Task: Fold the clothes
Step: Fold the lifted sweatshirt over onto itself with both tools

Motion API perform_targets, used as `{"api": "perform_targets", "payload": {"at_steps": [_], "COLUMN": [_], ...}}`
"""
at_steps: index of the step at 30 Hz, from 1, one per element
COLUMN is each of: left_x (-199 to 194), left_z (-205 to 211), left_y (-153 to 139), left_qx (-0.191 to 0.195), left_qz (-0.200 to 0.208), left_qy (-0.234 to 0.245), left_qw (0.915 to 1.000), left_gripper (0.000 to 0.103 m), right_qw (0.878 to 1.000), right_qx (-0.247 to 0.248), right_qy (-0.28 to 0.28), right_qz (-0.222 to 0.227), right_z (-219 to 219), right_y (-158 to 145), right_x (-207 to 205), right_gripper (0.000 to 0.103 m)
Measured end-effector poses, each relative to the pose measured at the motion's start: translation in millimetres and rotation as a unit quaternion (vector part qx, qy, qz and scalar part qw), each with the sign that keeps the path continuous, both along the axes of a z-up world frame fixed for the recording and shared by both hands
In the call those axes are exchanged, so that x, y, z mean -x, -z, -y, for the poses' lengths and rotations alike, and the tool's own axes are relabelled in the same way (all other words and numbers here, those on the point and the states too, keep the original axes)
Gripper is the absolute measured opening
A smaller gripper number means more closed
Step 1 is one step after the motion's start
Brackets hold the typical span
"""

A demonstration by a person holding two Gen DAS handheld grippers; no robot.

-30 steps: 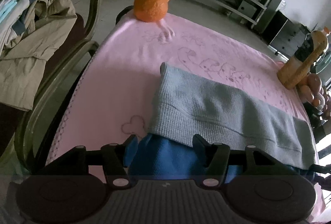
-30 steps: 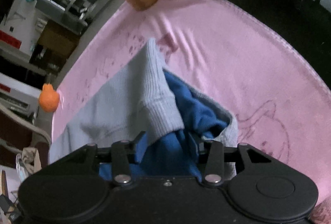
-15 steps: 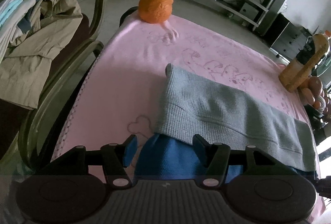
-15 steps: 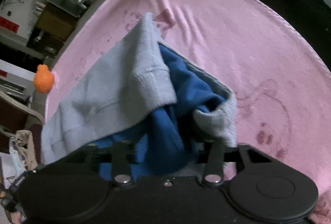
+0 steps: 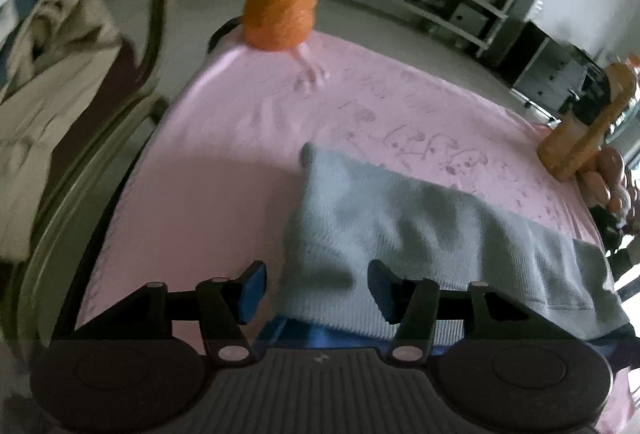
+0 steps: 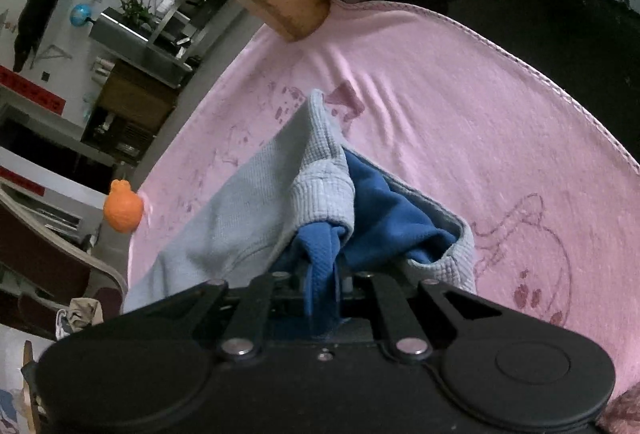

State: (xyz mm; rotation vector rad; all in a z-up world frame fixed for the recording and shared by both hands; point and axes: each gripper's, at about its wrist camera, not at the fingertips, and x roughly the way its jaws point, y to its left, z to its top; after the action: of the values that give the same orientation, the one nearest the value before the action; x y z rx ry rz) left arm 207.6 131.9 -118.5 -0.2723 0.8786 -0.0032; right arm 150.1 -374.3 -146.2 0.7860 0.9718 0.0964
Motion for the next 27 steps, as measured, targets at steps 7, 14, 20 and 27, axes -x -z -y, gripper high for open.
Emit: {"api": "perform_targets", "payload": {"at_steps": [7,14,20,27], "left_x": [13,3,28,38], "left_z": [5,-1,-15,-19], "left_y": [-17,13,8,7], "left_qx": [0.050,0.054,0.118,0.160], "left_qz": [0.047,-0.062,-0.080,-0.076], "left_qy": [0.043,0.020,-0.009,-0.019], "left_qw": [0.9967,0.9964,0.9898,0.9841], "left_gripper": [0.039,0.047,0.039,0.036], "right_qw": [1.000,1.000,1.000,1.000], "right_qx": [-0.002,-0.005,-0.012,-0.017], "right_qy": [0.005,0.005,0.004,0.005], "right_qz": [-0.002,-0.004,-0.009,-0.010], "right_z": [1,0,2,3], "right_y": [-2,-2,-1,0], "right_x": [-2,-7,-8,-8], "right_gripper": [0.010,0.010,0.011,0.011]}}
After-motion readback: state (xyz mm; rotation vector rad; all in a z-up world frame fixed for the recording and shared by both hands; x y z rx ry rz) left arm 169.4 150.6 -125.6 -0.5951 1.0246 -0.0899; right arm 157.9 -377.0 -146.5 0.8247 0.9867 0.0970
